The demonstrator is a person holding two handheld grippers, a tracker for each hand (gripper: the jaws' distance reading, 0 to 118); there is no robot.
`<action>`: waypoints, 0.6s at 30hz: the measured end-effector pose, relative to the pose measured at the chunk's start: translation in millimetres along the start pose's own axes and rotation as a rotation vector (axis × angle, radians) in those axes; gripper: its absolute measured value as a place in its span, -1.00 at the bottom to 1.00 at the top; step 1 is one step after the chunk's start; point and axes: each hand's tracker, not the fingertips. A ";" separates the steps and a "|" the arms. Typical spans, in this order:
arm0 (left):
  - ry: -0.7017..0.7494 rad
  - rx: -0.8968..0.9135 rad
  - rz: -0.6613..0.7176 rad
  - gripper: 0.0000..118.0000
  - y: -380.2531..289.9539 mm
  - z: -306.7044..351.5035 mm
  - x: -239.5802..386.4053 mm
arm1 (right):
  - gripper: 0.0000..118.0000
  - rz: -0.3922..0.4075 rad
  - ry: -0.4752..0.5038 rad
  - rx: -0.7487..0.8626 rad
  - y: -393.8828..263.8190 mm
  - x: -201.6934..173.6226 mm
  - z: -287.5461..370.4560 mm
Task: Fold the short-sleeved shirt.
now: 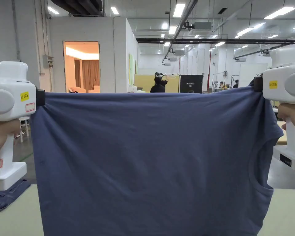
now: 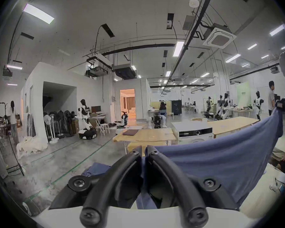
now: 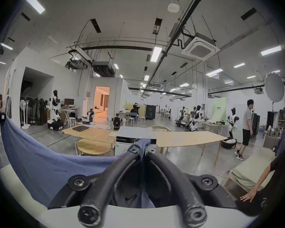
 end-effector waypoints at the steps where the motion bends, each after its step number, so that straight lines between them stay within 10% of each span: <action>1: -0.010 -0.011 -0.003 -1.00 -10.6 -5.3 3.4 | -0.97 0.009 -0.007 -0.011 -12.0 -0.7 -4.1; 18: -0.019 -0.242 -0.051 -1.00 -212.7 43.0 44.5 | -0.97 -0.033 0.022 -0.194 -233.0 12.1 60.2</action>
